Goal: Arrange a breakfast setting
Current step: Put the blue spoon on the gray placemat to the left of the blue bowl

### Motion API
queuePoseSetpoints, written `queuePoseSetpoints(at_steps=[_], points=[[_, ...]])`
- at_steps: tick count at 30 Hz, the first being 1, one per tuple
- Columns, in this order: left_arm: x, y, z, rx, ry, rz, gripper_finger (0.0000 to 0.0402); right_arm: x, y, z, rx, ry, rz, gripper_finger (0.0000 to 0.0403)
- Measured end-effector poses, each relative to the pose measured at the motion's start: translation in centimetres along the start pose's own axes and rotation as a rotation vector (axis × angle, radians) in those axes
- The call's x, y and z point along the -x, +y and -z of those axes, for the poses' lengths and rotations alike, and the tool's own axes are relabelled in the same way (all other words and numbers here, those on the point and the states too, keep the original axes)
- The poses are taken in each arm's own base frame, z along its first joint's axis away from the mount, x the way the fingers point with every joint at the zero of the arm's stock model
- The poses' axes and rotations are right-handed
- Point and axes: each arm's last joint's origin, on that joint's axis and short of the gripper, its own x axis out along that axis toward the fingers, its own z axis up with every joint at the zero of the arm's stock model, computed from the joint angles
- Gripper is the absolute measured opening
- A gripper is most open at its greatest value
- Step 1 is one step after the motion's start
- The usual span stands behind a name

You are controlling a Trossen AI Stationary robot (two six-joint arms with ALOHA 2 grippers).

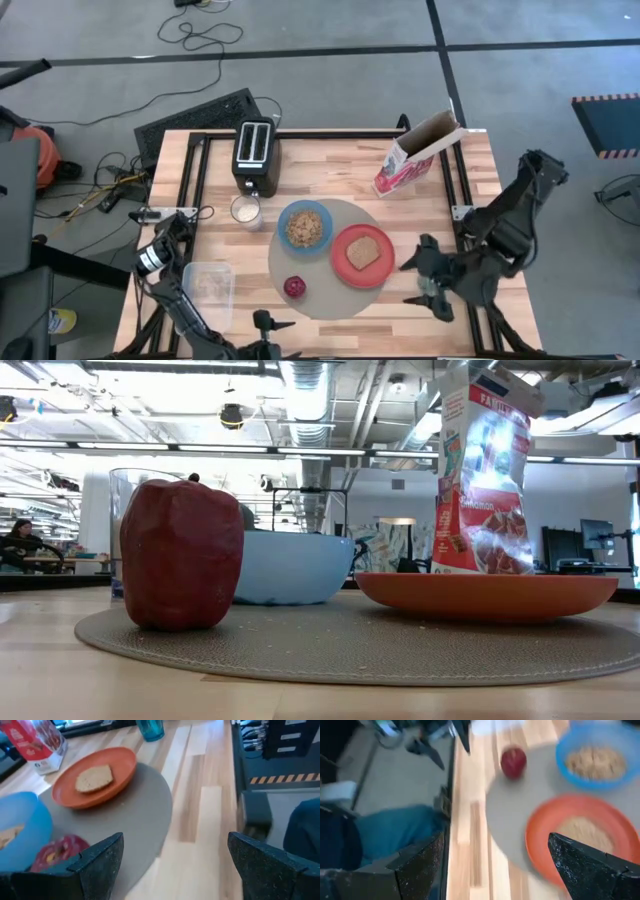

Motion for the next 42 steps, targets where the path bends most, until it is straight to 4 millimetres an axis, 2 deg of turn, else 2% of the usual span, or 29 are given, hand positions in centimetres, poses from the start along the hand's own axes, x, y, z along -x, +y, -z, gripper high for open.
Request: queuePoseSetpoints(at_steps=[8, 15, 20, 25, 42], points=[[-2.3, 0.5, -1.3, 0.058, 0.024, 0.015, 0.0343, 1.7, 1.4, 0.8, -0.139, 0.25, 0.211, 0.0385], [-3.2, 0.7, -1.6, 0.064, 0.082, 0.064, 0.0343, 3.5, 1.0, 2.6, -0.337, 0.37, 0.358, 0.0386], [-3.5, 0.7, -1.7, 0.079, 0.116, 0.099, 0.0343, 4.3, 0.6, 3.2, -0.391, 0.398, 0.438, 0.0386], [-3.8, 0.8, -1.8, 0.083, 0.128, 0.104, 0.0343, 4.5, 0.2, 2.9, -0.404, 0.384, 0.434, 0.0385], [-4.1, 1.0, -1.9, 0.087, 0.132, 0.1, 0.0343, 2.8, -2.2, 0.5, -0.326, 0.455, 0.455, 0.0385]])
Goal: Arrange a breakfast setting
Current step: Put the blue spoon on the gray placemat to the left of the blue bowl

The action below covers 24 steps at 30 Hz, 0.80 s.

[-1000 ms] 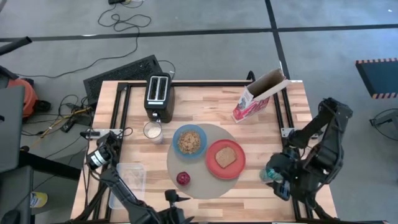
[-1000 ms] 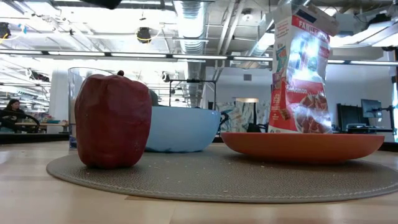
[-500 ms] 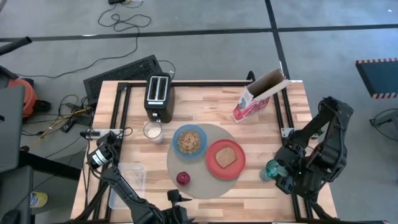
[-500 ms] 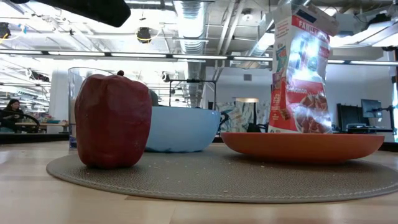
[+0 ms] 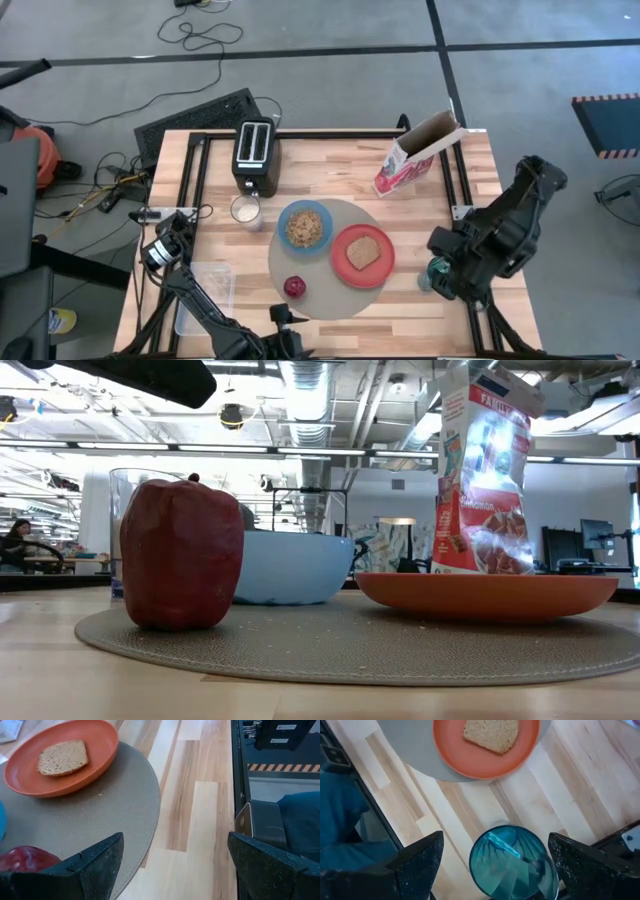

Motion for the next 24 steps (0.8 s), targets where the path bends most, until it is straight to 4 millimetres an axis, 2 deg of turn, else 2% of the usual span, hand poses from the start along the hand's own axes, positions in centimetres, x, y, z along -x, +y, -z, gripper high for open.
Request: queuePoseSetpoints(at_steps=[8, 16, 20, 24], points=[[0.0, 0.0, 0.0, 0.0, 0.0, 0.0, 0.0343, -0.6, -0.5, -1.8, -0.06, 0.085, 0.004, 0.0373], [0.0, 0.0, 0.0, -0.001, -0.006, -0.006, 0.0343, -0.9, -0.8, -2.6, 0.001, 0.093, 0.01, 0.0346], [-0.1, -0.1, 0.0, 0.005, -0.01, -0.003, 0.0343, -2.4, -1.4, -2.3, 0.011, 0.136, 0.057, 0.0331], [-0.1, -0.1, 0.0, 0.006, -0.011, -0.004, 0.0343, -4.3, -2.0, -1.2, 0.035, 0.281, 0.094, 0.0324]])
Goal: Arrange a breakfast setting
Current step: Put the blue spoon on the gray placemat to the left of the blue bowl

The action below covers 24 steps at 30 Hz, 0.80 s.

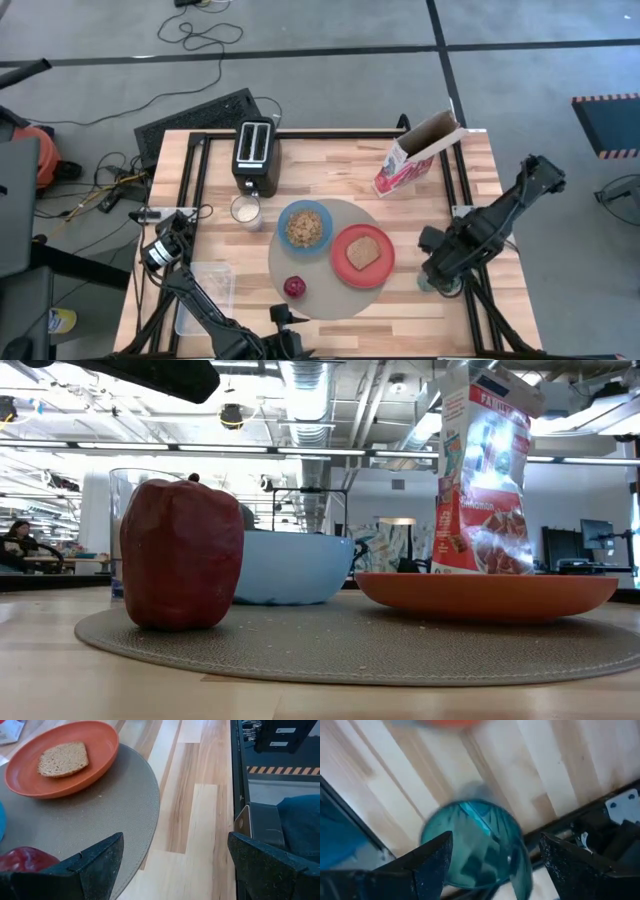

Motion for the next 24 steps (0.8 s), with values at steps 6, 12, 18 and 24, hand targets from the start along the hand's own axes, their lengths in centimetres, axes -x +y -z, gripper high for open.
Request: queuePoseSetpoints(at_steps=[6, 12, 18, 24], points=[[-0.1, 0.0, -0.1, 0.002, -0.007, -0.007, 0.0343, -0.4, -1.0, 0.9, -0.032, 0.011, -0.001, 0.0321], [-0.1, 0.0, 0.0, 0.002, -0.01, -0.01, 0.0343, 0.3, -1.8, 2.0, -0.105, 0.029, -0.056, 0.032], [-0.1, 0.0, 0.0, 0.003, -0.01, -0.009, 0.0343, 0.4, -1.4, 3.4, -0.105, 0.06, -0.062, 0.0316], [-0.1, 0.0, -0.1, 0.005, -0.011, -0.008, 0.0343, 0.4, -1.4, 3.5, -0.107, -0.001, -0.049, 0.029]])
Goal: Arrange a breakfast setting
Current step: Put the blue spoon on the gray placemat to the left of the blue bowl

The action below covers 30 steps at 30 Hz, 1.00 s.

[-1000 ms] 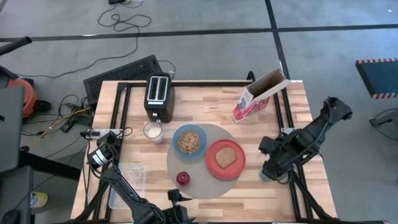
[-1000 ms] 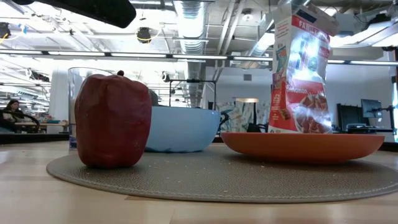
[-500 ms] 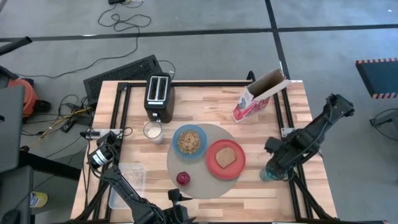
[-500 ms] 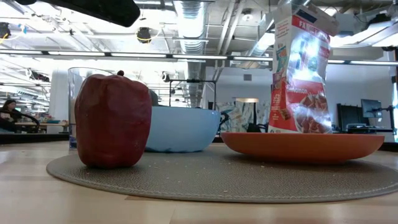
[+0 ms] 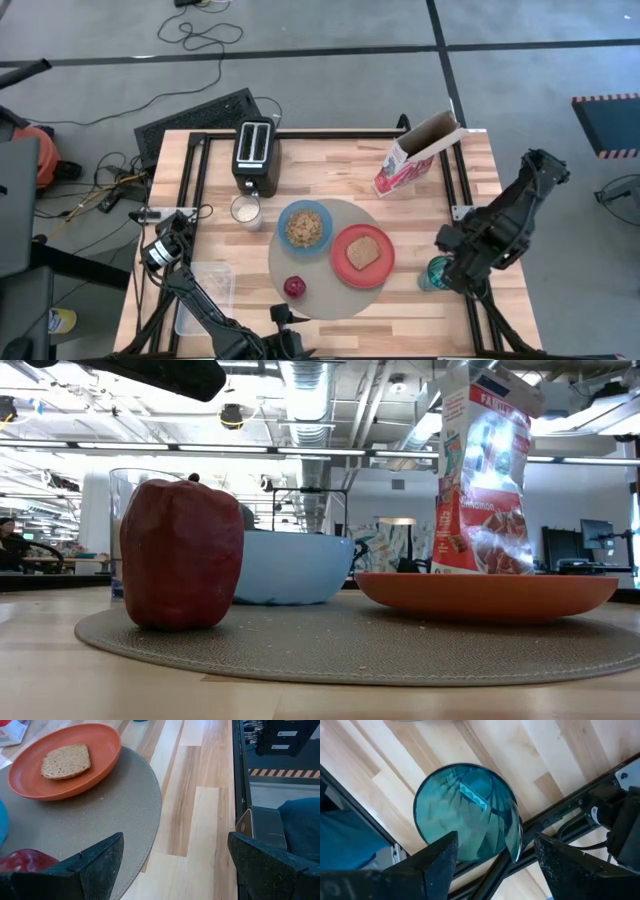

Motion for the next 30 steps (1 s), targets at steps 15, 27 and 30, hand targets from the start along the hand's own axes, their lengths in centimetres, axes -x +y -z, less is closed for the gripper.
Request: queuePoseSetpoints(at_steps=[15, 27, 30], points=[[0.0, -0.11, -0.14, -0.005, -0.014, 0.004, 0.0343, -0.81, 0.99, -0.2, 0.055, -0.012, 0.049, 0.0217], [0.0, -0.11, -0.15, -0.003, -0.017, 0.002, 0.0343, -0.81, 0.99, -0.2, 0.086, -0.012, 0.049, 0.0078], [0.0, -0.09, -0.17, -0.003, -0.024, -0.004, 0.0343, -0.81, 0.98, -0.2, 0.105, -0.011, 0.051, 0.0058]])
